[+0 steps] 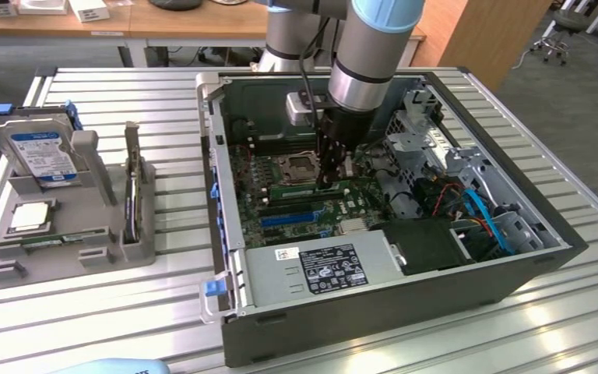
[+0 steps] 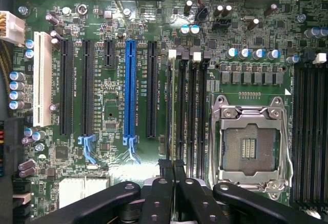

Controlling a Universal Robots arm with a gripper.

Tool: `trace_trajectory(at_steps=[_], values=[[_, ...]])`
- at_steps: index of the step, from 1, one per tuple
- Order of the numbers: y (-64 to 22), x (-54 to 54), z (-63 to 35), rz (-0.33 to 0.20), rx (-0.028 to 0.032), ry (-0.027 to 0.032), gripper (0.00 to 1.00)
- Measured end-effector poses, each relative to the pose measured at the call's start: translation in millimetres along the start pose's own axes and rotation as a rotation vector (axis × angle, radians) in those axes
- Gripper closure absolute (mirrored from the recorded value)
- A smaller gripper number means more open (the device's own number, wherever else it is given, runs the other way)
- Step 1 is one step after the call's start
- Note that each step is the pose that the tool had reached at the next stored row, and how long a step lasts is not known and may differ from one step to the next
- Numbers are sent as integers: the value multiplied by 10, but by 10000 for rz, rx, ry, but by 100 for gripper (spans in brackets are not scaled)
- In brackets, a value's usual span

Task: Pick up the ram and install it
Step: 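Insert the ram into the slot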

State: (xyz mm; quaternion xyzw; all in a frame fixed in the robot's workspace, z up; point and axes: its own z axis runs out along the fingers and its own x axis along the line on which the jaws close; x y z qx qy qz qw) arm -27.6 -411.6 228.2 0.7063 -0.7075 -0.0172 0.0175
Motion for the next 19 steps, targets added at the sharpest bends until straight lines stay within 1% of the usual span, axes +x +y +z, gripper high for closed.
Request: trace_trajectory(at_steps=[13,19], values=[[-2,0,47,0,-1,0,89],[-2,0,51,0,-1,0,89]])
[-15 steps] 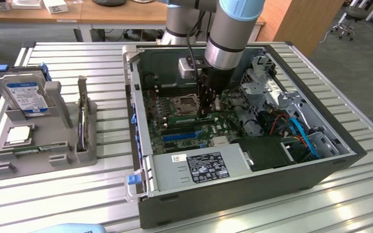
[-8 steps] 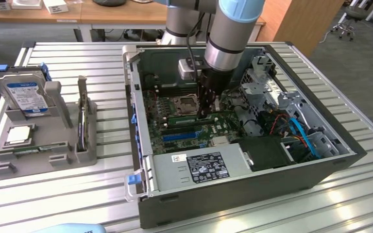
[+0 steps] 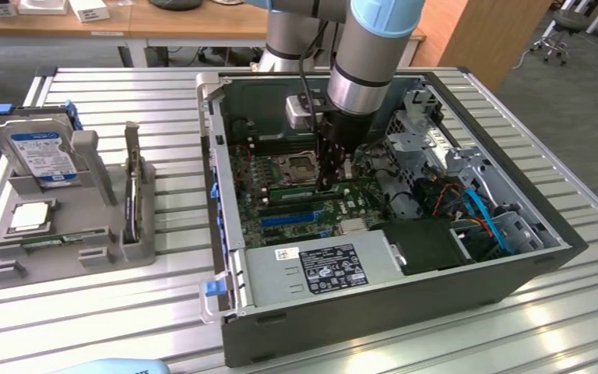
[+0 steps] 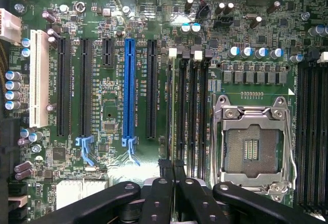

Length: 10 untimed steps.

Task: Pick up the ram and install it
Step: 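Insert the ram into the slot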

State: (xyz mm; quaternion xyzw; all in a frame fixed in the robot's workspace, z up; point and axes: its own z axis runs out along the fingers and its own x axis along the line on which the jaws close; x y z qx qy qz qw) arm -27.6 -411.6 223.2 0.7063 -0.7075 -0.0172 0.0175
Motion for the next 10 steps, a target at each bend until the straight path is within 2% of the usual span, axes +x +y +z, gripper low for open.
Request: trace_trajectory(at_steps=[3,4,5,6,10], values=[[0,0,0,0,1,-1,88],[0,0,0,0,0,-1,82],[0,0,0,0,0,-1,82],[0,0,0,0,0,-1,75],[0,0,-1,0,0,-1,75]])
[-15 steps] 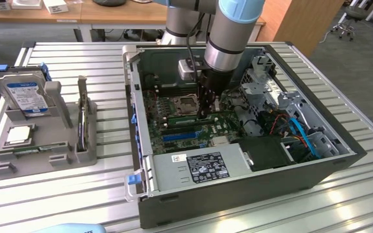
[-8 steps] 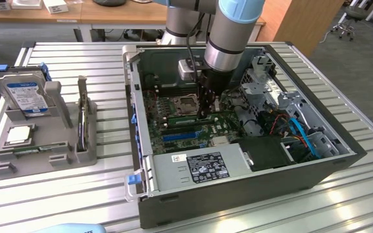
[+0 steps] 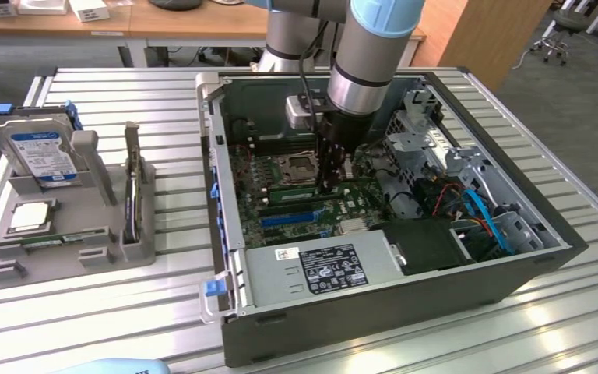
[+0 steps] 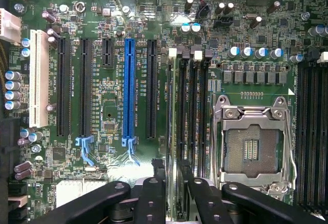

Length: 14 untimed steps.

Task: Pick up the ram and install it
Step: 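Insert the ram into the slot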

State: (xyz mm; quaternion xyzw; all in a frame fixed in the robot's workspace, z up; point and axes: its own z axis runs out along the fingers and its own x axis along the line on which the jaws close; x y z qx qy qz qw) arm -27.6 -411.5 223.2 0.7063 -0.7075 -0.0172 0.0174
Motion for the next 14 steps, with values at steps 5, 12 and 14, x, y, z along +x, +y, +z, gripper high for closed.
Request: trace_trajectory(at_steps=[5,12,14], values=[[5,0,-97,1,0,1,75],[14,0,-318,1,0,1,75],[16,0,-368,1,0,1,75]])
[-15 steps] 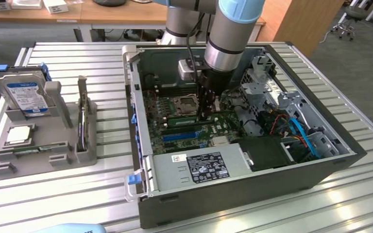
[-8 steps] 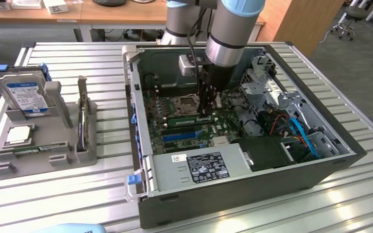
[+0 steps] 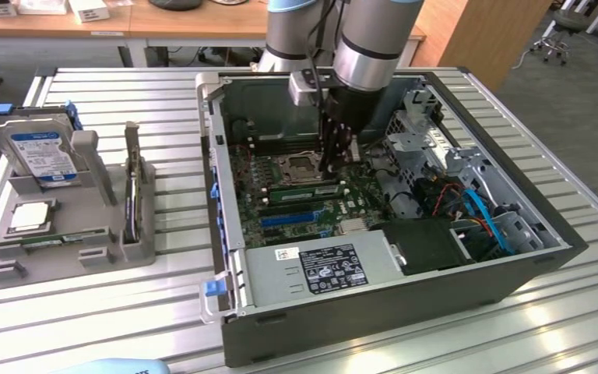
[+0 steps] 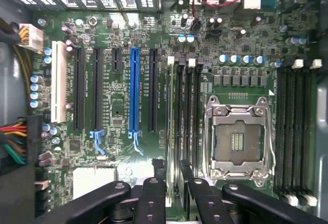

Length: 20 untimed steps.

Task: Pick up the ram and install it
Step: 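Insert the ram into the slot, then press down the ram until it locks into place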

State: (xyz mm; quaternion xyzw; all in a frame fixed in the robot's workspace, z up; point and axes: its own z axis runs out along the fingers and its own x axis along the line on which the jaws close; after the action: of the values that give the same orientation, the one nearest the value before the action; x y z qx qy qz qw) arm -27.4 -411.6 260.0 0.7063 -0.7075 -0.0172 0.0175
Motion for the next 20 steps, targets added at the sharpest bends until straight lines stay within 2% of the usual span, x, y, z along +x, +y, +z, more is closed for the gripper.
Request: trace_trajectory(at_steps=[6,20], values=[[4,0,-89,-1,0,0,75],[4,0,-91,-1,0,-1,75]])
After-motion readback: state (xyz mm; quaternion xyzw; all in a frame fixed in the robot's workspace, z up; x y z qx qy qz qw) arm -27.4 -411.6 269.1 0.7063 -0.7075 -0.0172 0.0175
